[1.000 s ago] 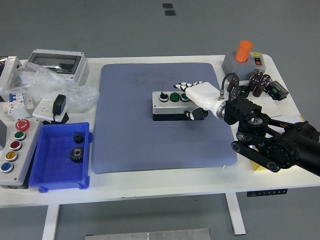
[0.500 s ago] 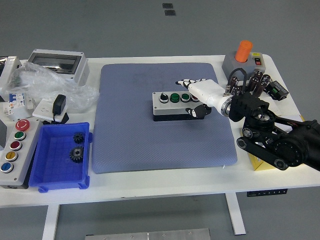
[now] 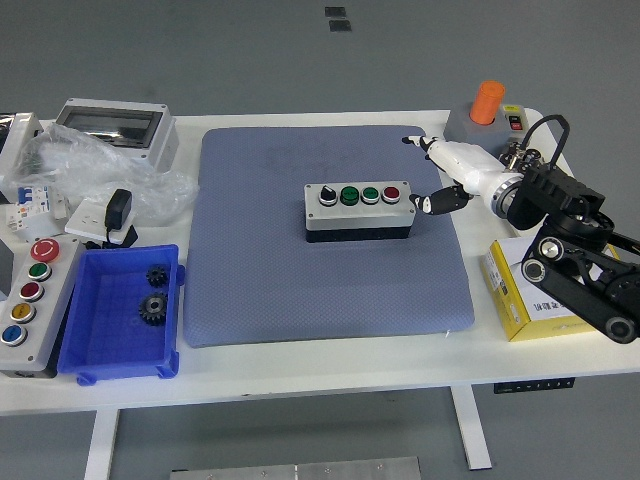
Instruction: Pick up the button,place it on the desk,press the button,press the button
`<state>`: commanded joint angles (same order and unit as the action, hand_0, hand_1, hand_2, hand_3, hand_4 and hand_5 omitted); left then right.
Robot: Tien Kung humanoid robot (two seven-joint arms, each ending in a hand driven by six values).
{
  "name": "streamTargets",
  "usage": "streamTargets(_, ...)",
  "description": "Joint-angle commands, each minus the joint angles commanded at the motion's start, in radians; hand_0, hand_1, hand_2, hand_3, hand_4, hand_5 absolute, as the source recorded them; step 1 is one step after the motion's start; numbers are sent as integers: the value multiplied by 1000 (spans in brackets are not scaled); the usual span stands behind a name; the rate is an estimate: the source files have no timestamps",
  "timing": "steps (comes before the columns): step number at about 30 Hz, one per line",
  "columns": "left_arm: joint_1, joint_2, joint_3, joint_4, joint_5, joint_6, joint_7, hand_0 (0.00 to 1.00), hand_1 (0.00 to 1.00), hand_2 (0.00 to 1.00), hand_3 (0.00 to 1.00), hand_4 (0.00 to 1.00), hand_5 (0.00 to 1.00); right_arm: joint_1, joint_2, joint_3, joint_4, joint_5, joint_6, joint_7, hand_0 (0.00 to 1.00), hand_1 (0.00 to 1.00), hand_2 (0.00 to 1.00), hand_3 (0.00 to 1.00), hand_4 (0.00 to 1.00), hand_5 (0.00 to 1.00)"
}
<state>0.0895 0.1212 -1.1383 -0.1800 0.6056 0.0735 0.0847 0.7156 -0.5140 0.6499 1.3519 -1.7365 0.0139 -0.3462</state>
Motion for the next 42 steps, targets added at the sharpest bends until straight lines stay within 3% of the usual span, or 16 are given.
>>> streamTargets(1,-1,0,0,0,1,0,0,634,633,551,612,625,274,0,6,-3,3,-14,3,-14,867,785,995,989,689,173)
streamTargets(6,-6,-1,-3,0,6,0,-2,634,633,551,612,625,274,13,32,-36,12,-62,37,-73,867,785,995,989,689,173)
streamTargets(7,-7,-1,-4,0,7,0,-3,634,633,551,612,625,275,16,34,-45,13,-66,50,-85,813,741,901,965,613,273)
streamTargets(12,-6,-1,-4,0,7,0,-1,634,633,551,612,625,275,21,28,-65,28,-59,105,-126,813,741,901,965,613,273)
streamTargets(13,-5,-1,-4,0,7,0,-1,634,633,551,612,625,273,22,26,-66,30,-57,109,-129,788,719,819,961,586,269)
streamTargets(15,-4,-1,-4,0,8,0,0,634,633,551,612,625,273,23,22,-66,36,-50,116,-131,788,719,819,961,586,269)
streamTargets(25,-7,-2,-3,0,9,0,-1,634,633,550,612,625,272,31,22,-91,39,-14,110,-117,803,710,775,884,547,278)
streamTargets(42,-7,-2,-2,0,8,0,-2,634,633,551,612,626,269,57,12,-128,46,-15,116,-132,789,710,732,877,516,262)
